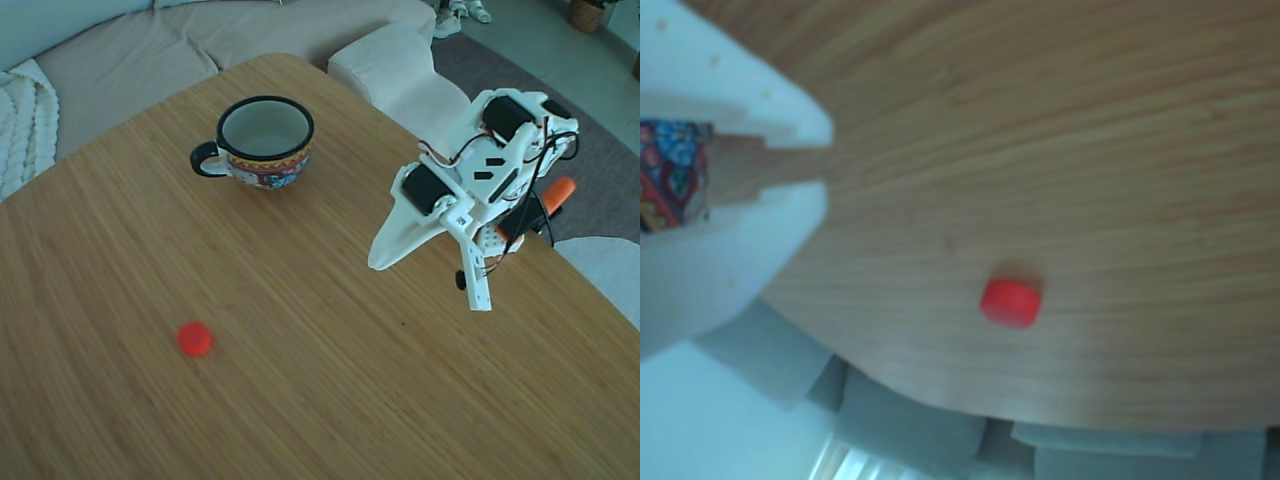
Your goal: Grasp a red cap and put it in the cup.
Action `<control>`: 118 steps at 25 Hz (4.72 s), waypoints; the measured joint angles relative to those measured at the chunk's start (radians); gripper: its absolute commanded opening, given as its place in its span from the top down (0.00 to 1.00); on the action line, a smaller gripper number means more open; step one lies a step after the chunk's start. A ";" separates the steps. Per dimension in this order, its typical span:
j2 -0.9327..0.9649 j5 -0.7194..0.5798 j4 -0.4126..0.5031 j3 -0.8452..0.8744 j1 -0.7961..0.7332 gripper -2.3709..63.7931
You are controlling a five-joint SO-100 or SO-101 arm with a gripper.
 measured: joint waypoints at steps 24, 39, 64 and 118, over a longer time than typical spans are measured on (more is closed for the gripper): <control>0.000 0.000 0.000 0.000 -0.003 0.96; -0.198 0.000 0.000 -0.178 0.006 0.96; -1.290 -0.002 0.156 -1.243 0.293 0.96; -2.375 -0.086 0.525 -2.249 0.169 0.35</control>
